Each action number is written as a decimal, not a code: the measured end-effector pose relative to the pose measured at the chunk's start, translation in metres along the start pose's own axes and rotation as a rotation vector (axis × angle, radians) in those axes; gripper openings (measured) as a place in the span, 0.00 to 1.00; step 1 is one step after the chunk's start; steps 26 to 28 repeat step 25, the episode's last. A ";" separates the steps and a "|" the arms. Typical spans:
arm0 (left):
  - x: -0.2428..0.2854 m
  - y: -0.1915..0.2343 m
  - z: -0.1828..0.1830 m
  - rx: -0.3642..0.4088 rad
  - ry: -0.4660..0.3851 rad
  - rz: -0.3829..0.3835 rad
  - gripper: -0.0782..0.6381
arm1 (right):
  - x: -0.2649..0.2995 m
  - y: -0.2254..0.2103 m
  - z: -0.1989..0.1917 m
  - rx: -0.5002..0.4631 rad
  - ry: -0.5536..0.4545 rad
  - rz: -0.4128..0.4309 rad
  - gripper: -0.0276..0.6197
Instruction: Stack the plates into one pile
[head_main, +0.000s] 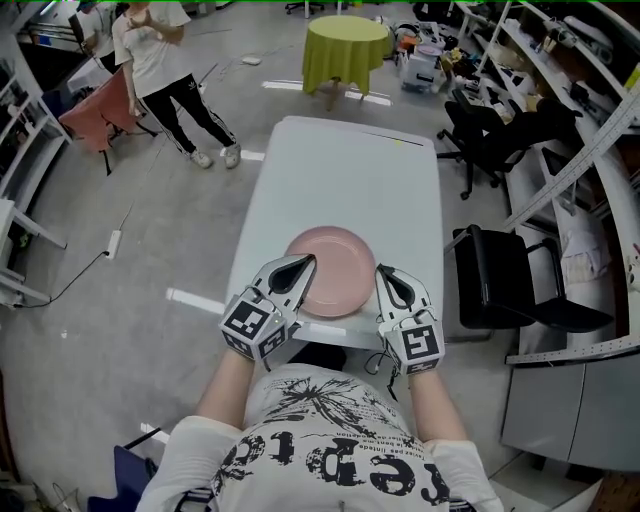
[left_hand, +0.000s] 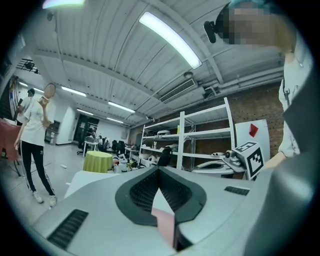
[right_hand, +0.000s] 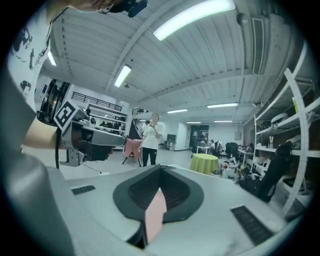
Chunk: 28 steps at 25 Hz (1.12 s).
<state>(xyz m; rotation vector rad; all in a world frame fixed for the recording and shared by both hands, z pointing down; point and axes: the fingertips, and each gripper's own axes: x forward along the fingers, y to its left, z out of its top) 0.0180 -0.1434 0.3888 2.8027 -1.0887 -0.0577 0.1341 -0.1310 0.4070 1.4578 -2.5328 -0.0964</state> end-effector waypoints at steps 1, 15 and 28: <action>0.000 -0.003 0.000 0.016 0.000 -0.005 0.11 | -0.001 0.002 -0.001 0.005 0.001 0.004 0.05; 0.003 -0.014 0.002 0.084 0.012 -0.002 0.11 | -0.013 -0.003 0.001 0.099 -0.008 -0.023 0.05; 0.001 -0.016 0.002 0.086 0.018 0.006 0.11 | -0.016 -0.004 0.007 0.092 -0.011 -0.038 0.05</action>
